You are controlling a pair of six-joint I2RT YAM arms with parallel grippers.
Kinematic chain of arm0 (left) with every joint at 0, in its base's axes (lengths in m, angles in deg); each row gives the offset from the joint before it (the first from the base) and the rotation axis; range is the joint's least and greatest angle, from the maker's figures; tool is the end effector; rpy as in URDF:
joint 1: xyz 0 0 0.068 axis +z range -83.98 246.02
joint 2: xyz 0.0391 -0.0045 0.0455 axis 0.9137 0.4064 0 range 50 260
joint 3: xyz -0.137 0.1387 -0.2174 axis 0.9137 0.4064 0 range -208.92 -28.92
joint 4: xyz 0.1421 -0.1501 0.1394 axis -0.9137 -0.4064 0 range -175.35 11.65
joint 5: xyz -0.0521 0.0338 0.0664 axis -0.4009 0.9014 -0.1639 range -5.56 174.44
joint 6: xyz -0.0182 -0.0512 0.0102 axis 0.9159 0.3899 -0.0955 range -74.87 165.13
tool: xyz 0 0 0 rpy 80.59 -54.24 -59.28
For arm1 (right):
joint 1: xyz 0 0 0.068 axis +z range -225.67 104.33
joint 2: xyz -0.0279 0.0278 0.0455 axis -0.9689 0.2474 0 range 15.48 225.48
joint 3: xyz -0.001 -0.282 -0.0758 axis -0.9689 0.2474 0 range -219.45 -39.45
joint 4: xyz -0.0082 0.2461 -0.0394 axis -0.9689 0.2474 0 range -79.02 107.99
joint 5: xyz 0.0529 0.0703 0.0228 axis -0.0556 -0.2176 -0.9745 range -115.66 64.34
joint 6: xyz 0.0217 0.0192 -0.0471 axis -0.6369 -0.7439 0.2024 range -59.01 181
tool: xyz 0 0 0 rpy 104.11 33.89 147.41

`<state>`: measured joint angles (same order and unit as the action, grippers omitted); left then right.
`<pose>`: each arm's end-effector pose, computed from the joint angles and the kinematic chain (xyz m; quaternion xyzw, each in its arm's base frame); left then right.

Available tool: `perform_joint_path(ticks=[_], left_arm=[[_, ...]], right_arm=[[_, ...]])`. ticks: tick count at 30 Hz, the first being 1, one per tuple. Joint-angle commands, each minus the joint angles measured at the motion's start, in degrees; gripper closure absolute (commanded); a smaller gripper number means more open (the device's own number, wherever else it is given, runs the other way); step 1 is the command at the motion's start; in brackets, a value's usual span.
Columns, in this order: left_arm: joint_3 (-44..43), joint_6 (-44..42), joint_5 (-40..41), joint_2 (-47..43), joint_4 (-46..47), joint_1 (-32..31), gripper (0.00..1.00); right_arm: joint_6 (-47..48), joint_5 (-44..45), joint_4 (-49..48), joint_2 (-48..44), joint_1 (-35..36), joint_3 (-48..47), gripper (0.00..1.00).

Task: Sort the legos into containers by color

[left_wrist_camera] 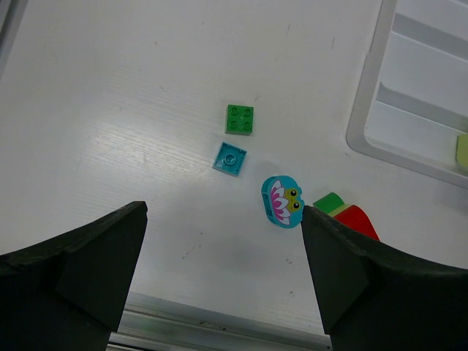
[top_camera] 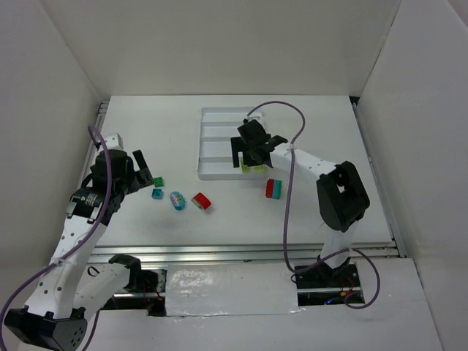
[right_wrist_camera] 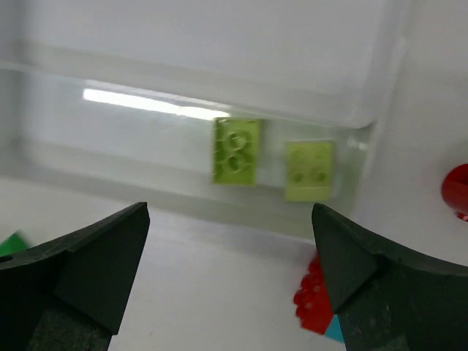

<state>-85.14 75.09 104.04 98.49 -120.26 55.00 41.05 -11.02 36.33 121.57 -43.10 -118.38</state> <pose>0.1440 -0.0152 0.3551 -0.2218 0.8458 -0.0206 0.4847 0.3419 0.2073 0.2461 -0.0626 0.9380 0.0329 0.3393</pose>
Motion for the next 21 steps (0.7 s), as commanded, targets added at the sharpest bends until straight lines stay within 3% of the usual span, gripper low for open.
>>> perform_joint_path(ticks=[1, 9, 21], left_arm=[[-0.1, -1.0, 0.2, -0.7, 1.9, 0.2, 0.01], [-0.1, -0.9, 0.4, -0.7, 1.7, 0.2, 0.01], [0.0, -0.9, 0.6, -1.2, 1.7, 0.2, 0.00]], right_arm=[[2.9, -4.8, -2.8, -8.1, 8.9, 0.4, 0.00], [9.7, -12.7, -8.7, -7.4, 22.5, 3.3, 0.00], [11.4, -9.4, -7.8, 4.7, 24.8, -5.1, 0.11]])
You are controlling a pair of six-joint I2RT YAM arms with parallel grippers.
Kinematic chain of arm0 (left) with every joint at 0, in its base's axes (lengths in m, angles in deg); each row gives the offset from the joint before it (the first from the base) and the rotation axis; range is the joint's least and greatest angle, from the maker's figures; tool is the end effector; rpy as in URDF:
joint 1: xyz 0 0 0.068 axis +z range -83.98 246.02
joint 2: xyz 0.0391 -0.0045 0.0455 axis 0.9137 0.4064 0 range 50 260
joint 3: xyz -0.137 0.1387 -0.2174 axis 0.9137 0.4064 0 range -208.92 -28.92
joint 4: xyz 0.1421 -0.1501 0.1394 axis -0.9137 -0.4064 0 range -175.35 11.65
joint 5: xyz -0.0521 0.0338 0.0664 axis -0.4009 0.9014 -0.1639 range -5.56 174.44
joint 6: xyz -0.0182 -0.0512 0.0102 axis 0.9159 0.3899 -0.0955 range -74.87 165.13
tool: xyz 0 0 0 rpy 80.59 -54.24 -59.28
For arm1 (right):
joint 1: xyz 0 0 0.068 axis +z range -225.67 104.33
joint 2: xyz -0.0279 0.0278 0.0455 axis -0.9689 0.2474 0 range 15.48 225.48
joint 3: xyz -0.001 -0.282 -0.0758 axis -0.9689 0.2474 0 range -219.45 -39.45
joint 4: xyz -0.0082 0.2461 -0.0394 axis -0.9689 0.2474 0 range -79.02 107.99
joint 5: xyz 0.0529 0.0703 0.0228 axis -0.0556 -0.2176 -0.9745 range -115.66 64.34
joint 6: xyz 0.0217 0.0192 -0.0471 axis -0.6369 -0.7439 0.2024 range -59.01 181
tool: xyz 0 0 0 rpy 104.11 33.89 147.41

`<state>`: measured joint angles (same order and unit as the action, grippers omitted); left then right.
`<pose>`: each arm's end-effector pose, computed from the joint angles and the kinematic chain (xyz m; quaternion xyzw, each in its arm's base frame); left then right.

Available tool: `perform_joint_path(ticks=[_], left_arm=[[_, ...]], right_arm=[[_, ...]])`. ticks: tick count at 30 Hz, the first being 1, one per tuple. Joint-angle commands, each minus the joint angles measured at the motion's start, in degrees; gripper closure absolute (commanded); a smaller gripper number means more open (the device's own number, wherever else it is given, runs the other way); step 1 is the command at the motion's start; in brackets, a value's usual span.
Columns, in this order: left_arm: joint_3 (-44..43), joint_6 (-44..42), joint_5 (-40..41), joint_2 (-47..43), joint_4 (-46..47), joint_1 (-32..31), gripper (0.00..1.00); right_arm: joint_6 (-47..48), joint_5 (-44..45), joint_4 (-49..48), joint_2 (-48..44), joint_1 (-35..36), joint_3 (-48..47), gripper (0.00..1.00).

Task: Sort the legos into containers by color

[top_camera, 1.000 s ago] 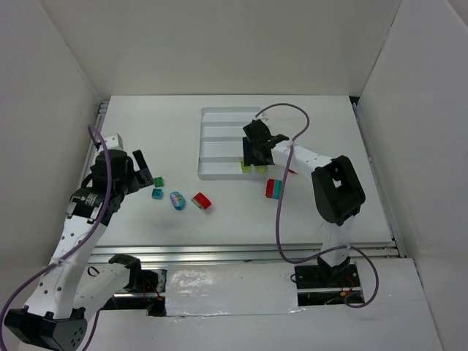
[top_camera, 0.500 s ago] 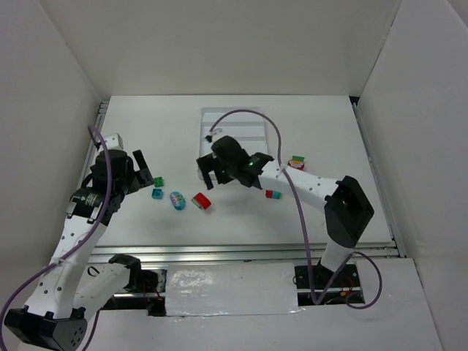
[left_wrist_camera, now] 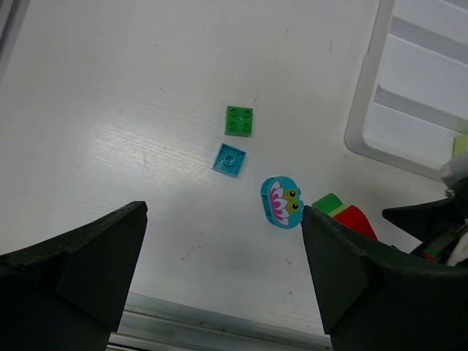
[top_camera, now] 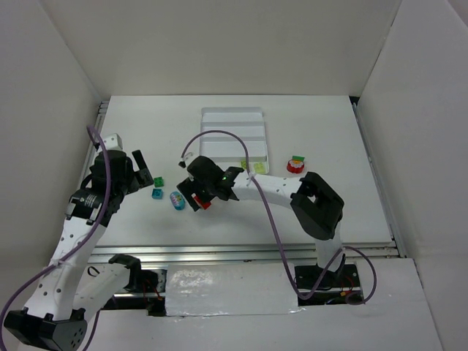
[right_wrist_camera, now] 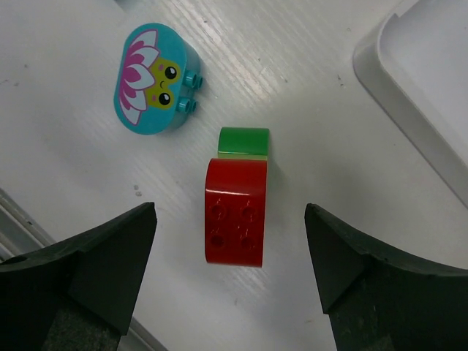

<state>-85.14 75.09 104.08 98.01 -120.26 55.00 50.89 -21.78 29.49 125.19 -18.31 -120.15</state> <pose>0.1420 -0.0148 0.3561 -0.2223 0.8437 -0.0219 0.4881 0.2302 0.3549 0.2384 -0.3622 0.8583 0.1749 0.3187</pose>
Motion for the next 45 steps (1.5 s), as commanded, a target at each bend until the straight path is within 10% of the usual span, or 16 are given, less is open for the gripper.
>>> perform_joint_path(ticks=[1, 18, 26, 37, 45], left_arm=[[-0.1, -0.9, 0.6, -0.7, 1.7, 0.2, 0.00], [0.0, -0.8, 0.6, -0.8, 1.7, 0.2, 0.00], [0.9, -3.3, -9.2, -1.2, 4.6, 0.2, 0.00], [6.9, -4.1, -65.6, -6.7, 22.6, 0.0, 0.00], [13.4, 5.9, -77.2, -12.8, 40.3, -0.2, 0.00]], right_arm=[[1.8, 1.1, -1.2, 1.8, 0.0, -3.3, 0.11], [1.8, 2.2, -1.4, 0.8, -0.1, -1.1, 0.99], [-5.9, 3.3, -1.6, -14.1, -0.3, 6.3, 1.00], [-15.1, -21.7, -14.2, -38.9, -8.3, 22.1, 1.00], [-20.8, -34.4, -26.8, -47.0, -8.4, 27.4, 1.00]])
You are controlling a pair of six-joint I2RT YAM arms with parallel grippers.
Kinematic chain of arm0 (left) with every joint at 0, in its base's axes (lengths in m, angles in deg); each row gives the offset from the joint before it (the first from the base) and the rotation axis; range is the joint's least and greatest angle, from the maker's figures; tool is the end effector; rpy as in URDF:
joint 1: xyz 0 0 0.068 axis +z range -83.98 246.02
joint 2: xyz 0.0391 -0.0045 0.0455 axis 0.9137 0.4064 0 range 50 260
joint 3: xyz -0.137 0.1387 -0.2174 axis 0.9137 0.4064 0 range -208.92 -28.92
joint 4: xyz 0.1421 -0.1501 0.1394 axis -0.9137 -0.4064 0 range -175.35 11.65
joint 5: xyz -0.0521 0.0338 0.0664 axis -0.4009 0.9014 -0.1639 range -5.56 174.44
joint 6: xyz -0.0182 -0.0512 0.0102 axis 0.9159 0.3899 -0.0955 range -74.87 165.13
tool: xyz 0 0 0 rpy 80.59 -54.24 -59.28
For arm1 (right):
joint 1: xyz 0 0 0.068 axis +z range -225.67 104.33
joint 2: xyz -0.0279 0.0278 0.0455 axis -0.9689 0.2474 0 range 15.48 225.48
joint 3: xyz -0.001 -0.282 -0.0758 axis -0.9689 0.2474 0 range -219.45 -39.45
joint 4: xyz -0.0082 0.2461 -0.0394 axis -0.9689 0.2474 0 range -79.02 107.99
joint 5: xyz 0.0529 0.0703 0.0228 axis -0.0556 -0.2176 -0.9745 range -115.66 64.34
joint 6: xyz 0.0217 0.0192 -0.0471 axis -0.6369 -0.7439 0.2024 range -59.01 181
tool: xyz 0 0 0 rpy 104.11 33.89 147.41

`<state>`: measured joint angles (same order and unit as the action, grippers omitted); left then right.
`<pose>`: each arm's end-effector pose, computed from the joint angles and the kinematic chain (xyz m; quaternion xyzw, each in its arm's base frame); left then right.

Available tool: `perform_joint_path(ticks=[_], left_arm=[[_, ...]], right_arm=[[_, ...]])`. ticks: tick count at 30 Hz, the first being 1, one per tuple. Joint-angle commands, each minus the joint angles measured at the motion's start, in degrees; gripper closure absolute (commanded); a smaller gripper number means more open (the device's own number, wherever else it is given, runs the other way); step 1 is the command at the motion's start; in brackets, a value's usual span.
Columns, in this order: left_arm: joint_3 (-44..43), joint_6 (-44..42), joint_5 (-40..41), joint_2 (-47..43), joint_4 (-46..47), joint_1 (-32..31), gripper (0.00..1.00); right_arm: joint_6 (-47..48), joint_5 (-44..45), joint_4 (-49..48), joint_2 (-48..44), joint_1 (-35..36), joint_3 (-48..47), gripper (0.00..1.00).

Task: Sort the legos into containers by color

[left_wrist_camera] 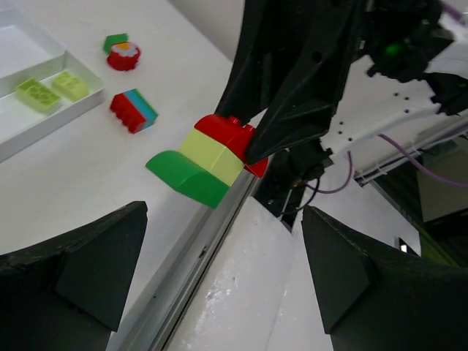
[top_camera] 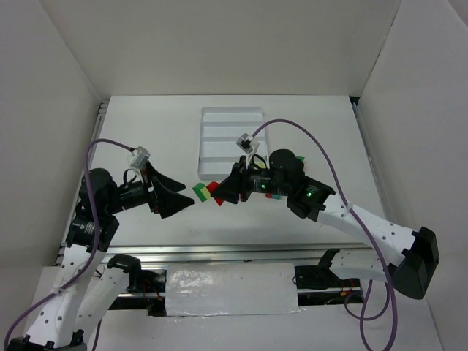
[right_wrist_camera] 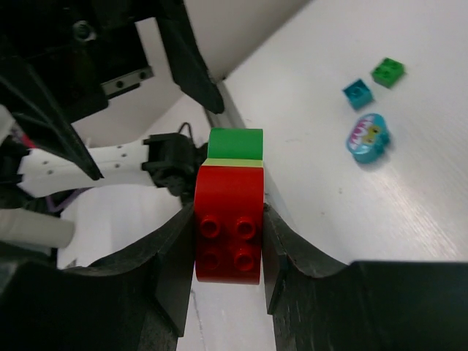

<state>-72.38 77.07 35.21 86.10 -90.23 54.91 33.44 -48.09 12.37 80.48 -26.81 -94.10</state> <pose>0.1038 -0.0494 0.3621 0.1574 0.7078 -0.5110 0.4617 0.1507 0.1945 0.3659 -0.2613 0.7250 0.5015 0.3932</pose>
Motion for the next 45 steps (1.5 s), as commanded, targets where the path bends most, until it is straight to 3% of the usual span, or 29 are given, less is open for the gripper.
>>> perform_joint_path(ticks=[1, 8, 11, 17, 23, 28, 35, 38, 39, 41, 45], left_arm=[[0.7, 3.7, -8.2, -0.9, 10.0, -0.2, 0.00], [0.8, 3.8, -8.8, -0.9, 9.8, -0.2, 0.00], [1.5, 7.6, -9.9, -1.4, 14.0, -0.2, 0.01], [2.9, 14.0, -12.4, -2.3, 22.4, -0.4, 0.04], [4.2, 18.3, -13.0, -2.7, 28.3, -1.2, 0.12], [4.6, 18.2, -12.8, -1.9, 28.9, -2.2, 0.29], [4.3, 17.1, -12.3, -1.0, 28.0, -2.9, 0.33], [4.3, 16.6, -12.3, -0.8, 27.4, -3.0, 0.54], [3.8, 16.0, -12.2, -0.7, 26.7, -3.0, 0.67], [3.6, 15.0, -12.3, -0.5, 25.2, -3.0, 0.82], [3.6, 13.8, -11.9, -0.2, 23.2, -3.0, 1.00]], right_arm=[[-3.8, -9.2, -11.9, -2.8, 0.1, 1.7, 1.00], [-7.2, -15.3, -18.7, -2.3, 0.1, 2.6, 1.00], [-10.0, -19.8, -24.2, -0.9, 0.3, 3.4, 1.00], [-10.4, -19.5, -27.0, 1.0, 0.4, 2.9, 1.00], [-10.9, -19.2, -30.2, 2.9, 1.1, 2.5, 1.00], [-11.4, -19.3, -32.4, 4.1, 1.8, 1.9, 1.00], [-10.8, -18.7, -31.9, 5.2, 3.2, 0.5, 1.00], [-10.3, -18.6, -31.8, 5.6, 3.6, 0.5, 1.00], [-10.4, -18.2, -32.4, 5.5, 3.6, 0.8, 1.00], [-10.4, -17.8, -32.3, 5.2, 3.5, 1.0, 1.00], [-9.7, -17.0, -31.8, 4.6, 3.5, 1.1, 1.00]])
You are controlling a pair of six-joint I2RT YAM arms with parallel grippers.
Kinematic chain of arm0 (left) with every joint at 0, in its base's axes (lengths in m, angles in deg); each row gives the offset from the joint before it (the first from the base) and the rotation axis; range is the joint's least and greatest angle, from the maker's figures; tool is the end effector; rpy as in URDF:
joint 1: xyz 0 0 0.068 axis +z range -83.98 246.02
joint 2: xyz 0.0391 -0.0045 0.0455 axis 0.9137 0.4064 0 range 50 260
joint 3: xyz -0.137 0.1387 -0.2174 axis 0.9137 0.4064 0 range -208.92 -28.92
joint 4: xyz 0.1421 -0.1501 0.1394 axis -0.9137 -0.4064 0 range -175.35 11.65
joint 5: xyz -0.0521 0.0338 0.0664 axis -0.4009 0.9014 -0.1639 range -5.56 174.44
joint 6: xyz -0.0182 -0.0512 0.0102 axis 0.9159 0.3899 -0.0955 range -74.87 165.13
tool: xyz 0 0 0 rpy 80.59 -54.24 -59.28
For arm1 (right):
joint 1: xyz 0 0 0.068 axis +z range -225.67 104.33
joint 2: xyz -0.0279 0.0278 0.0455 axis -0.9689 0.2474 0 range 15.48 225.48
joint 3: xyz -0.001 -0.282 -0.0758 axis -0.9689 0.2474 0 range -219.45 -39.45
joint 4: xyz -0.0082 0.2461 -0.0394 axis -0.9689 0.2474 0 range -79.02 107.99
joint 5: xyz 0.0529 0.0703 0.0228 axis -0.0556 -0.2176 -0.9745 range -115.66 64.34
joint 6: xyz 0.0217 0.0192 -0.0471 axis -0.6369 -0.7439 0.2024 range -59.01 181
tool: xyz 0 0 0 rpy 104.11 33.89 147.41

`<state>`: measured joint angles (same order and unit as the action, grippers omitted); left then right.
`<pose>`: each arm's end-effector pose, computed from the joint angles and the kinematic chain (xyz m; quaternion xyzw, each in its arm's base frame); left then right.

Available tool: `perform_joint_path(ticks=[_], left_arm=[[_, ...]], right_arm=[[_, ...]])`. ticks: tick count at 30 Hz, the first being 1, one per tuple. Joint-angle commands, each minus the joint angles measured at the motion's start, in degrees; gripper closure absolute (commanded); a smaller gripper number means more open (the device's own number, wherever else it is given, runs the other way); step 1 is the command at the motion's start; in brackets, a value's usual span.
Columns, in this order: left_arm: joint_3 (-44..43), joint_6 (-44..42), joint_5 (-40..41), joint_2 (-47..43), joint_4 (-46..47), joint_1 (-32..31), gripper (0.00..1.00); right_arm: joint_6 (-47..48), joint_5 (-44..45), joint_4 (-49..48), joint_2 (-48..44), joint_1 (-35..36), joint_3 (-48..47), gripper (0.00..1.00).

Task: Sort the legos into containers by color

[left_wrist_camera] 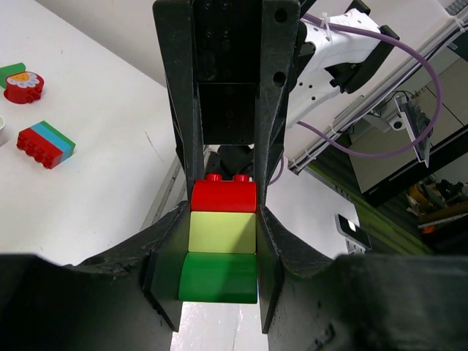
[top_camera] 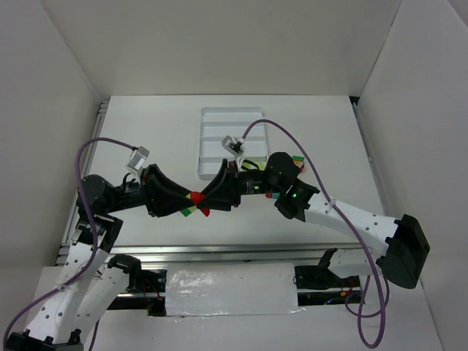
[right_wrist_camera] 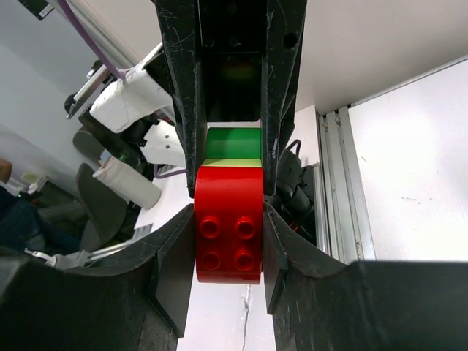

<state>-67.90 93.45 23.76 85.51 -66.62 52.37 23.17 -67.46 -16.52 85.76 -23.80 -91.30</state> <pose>0.0954 -0.0569 0.3764 0.2269 0.6199 -0.6160 0.4298 0.1432 0.2233 0.3803 -0.3435 0.5684 0.6654 0.3407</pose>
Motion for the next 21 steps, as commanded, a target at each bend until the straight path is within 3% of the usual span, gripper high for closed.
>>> perform_joint_path(ticks=[1, 17, 19, 21], left_arm=[[-0.8, -2.6, -0.8, 0.6, -0.4, -0.5, 1.00], [-6.0, -12.6, -0.5, 0.6, -11.5, -0.5, 1.00], [-10.0, -18.5, 4.6, 1.7, -21.9, -0.5, 1.00], [-13.4, -25.2, 14.2, 3.8, -29.7, -0.5, 1.00]], right_arm=[[0.6, 2.6, -2.9, -0.8, 0.5, -1.4, 1.00], [0.4, -2.1, -7.0, -4.9, -9.8, 5.8, 1.00], [3.6, 5.6, 4.0, -4.1, -10.7, 2.7, 1.00], [7.5, 19.8, 19.6, -1.7, -12.5, -4.3, 1.00]])
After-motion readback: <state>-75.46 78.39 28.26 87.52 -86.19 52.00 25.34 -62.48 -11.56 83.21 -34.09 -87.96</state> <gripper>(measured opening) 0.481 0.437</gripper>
